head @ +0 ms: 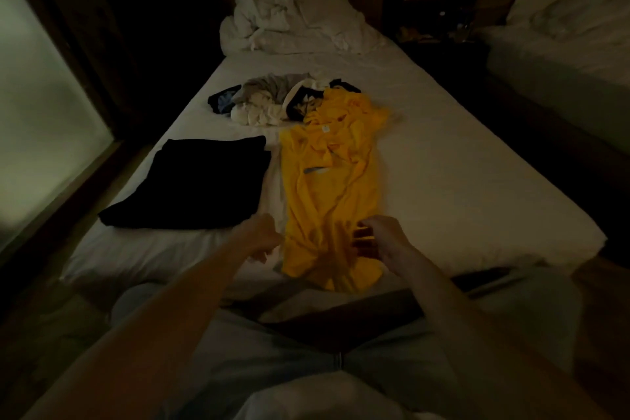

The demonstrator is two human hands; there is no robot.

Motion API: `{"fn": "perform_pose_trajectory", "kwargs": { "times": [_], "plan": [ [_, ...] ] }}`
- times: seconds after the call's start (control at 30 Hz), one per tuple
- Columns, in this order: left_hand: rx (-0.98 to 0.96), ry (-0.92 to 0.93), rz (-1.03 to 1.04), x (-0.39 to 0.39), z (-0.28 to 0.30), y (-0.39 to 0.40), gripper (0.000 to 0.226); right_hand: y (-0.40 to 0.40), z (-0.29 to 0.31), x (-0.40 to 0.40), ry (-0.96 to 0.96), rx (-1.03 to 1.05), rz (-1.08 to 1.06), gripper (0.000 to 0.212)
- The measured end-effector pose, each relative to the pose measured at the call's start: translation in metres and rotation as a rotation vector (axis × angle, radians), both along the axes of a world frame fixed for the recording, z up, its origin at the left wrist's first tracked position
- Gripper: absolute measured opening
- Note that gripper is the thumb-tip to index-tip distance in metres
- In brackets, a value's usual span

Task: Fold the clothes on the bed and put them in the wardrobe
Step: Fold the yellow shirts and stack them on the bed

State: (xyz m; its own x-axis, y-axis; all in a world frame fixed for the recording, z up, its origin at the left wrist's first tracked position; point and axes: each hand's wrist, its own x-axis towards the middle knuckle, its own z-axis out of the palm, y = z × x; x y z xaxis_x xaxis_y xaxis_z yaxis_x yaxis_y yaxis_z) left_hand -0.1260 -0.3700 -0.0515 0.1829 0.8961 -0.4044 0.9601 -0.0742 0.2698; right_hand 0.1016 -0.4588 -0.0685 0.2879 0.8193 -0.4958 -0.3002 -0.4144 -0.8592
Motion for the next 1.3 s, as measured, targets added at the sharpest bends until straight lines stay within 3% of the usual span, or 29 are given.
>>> {"fn": "perform_pose_trajectory", "kwargs": {
  "times": [0.07, 0.13, 0.27, 0.33, 0.4, 0.5, 0.6, 0.7, 0.8, 0.87, 0.93, 1.0, 1.1, 1.2, 1.3],
  "plan": [
    [0.167, 0.006, -0.082, -0.005, -0.009, -0.003, 0.039, -0.003, -0.026, 0.018, -0.319, -0.081, -0.035, 0.008],
    [0.149, -0.013, -0.257, -0.004, -0.017, -0.01, 0.043, -0.012, -0.045, 0.026, -0.669, -0.154, 0.068, 0.023],
    [0.149, -0.229, -0.221, -0.005, -0.05, -0.023, 0.026, -0.023, -0.056, 0.006, -0.888, -0.133, 0.264, 0.07],
    [0.161, -0.294, -0.201, -0.001, -0.051, -0.032, 0.021, -0.023, -0.061, -0.006, -1.0, -0.16, 0.289, 0.07],
    [0.121, -0.321, -0.17, -0.002, -0.052, -0.033, 0.018, -0.023, -0.066, -0.011, -1.02, -0.154, 0.242, 0.053],
    [0.082, -0.302, -0.063, -0.009, -0.052, -0.029, 0.035, -0.023, -0.065, -0.007, -0.952, -0.14, 0.198, 0.038],
    [0.352, -0.283, 0.01, -0.015, -0.057, -0.025, 0.027, -0.024, -0.053, 0.0, -0.71, -0.137, 0.137, 0.037],
    [0.394, -0.149, -0.406, -0.006, -0.053, -0.025, 0.063, -0.02, -0.042, 0.01, -0.545, -0.117, 0.055, 0.034],
    [0.37, 0.177, -0.821, 0.001, -0.041, -0.027, 0.074, -0.012, -0.026, 0.019, -0.289, 0.001, -0.057, 0.017],
    [0.367, 0.279, -0.825, -0.001, -0.042, -0.02, 0.071, -0.011, -0.01, 0.022, -0.082, 0.07, -0.132, 0.012],
    [0.396, 0.27, -0.752, -0.004, -0.042, -0.013, 0.053, -0.011, 0.005, 0.026, 0.074, 0.124, -0.139, 0.015],
    [0.442, 0.091, -0.68, -0.002, -0.041, -0.005, 0.035, -0.011, 0.014, 0.031, 0.075, 0.182, -0.087, 0.022],
    [0.401, -0.444, -0.364, 0.004, -0.032, 0.009, 0.019, -0.006, 0.022, 0.041, -0.17, 0.202, -0.036, 0.037],
    [0.222, -0.869, 0.01, 0.01, -0.011, 0.026, 0.012, 0.01, 0.03, 0.05, -0.437, 0.233, -0.046, 0.026],
    [0.144, -1.126, 0.215, 0.025, 0.017, 0.043, 0.009, 0.037, 0.04, 0.058, -0.66, 0.241, -0.092, 0.008]
  ]
}}
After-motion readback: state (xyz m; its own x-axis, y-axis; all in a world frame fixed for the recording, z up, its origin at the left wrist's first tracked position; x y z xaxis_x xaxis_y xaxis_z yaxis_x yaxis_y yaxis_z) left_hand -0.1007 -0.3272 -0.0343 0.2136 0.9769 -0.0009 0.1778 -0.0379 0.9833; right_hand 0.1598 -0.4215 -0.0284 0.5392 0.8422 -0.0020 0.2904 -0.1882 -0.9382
